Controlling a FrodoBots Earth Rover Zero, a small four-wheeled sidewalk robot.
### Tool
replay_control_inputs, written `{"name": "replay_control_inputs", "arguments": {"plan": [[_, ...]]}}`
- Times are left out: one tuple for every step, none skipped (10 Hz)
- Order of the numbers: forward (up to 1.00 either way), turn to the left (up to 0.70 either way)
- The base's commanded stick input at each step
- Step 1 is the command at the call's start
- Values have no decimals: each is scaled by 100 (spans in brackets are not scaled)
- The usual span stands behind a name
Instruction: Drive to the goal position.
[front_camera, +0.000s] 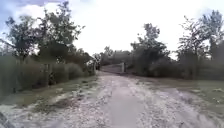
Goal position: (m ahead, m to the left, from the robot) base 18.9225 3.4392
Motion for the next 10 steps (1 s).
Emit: {"name": "replay_control_inputs", "arguments": {"plan": [[100, 0], [100, 0], [100, 0], [100, 0], [100, 0], [100, 0], [100, 0], [100, 0], [100, 0], [100, 12]]}}
